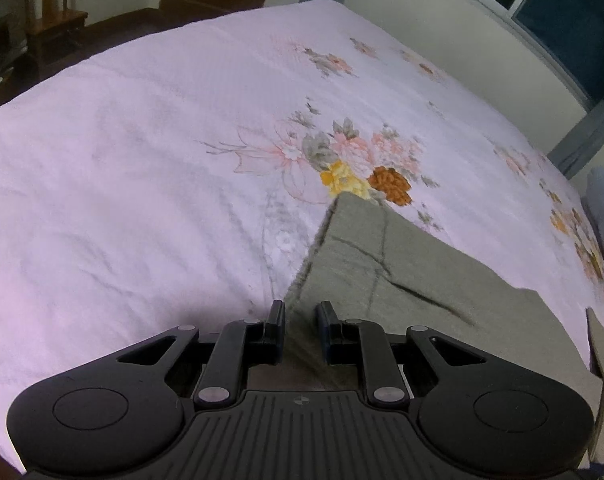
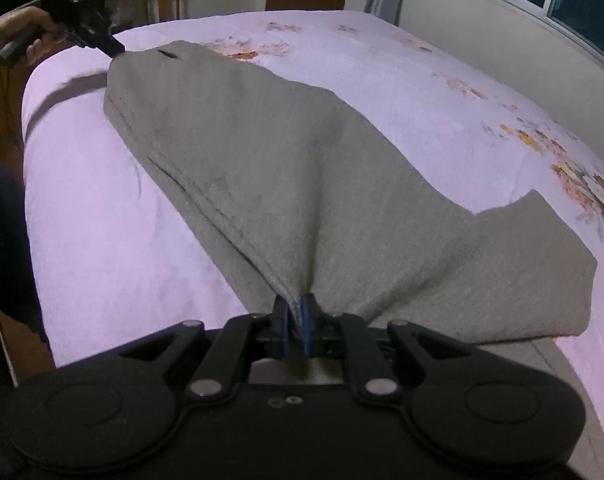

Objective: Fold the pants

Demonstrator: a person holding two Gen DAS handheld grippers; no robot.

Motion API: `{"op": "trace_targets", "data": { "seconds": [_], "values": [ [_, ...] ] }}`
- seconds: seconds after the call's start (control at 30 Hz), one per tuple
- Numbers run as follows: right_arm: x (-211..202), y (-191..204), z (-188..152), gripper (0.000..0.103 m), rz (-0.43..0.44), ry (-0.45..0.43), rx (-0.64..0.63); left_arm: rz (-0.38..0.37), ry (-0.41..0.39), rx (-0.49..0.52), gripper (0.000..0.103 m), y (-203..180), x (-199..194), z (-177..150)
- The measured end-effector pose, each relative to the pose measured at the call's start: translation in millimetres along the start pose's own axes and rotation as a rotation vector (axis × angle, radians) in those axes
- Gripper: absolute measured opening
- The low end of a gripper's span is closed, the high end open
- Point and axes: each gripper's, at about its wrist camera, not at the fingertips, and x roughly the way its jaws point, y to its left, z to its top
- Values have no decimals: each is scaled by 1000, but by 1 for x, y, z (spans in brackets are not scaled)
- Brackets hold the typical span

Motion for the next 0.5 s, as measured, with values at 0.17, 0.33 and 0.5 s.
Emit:
{"op": "trace_targets", "data": {
  "seconds": [0.17,0.33,0.5],
  "values": [
    [-14,0,5,0,-11,-32,-7,-60,16,-42,18,-3,-8,-17],
    [-8,-2,5,0,0,-18,5,-60,22,-51,18,-14,0,-25],
    [-7,-1,3,1,-2,-25,21,-36,23,-71,19,-24,-10,-33]
  ]
}}
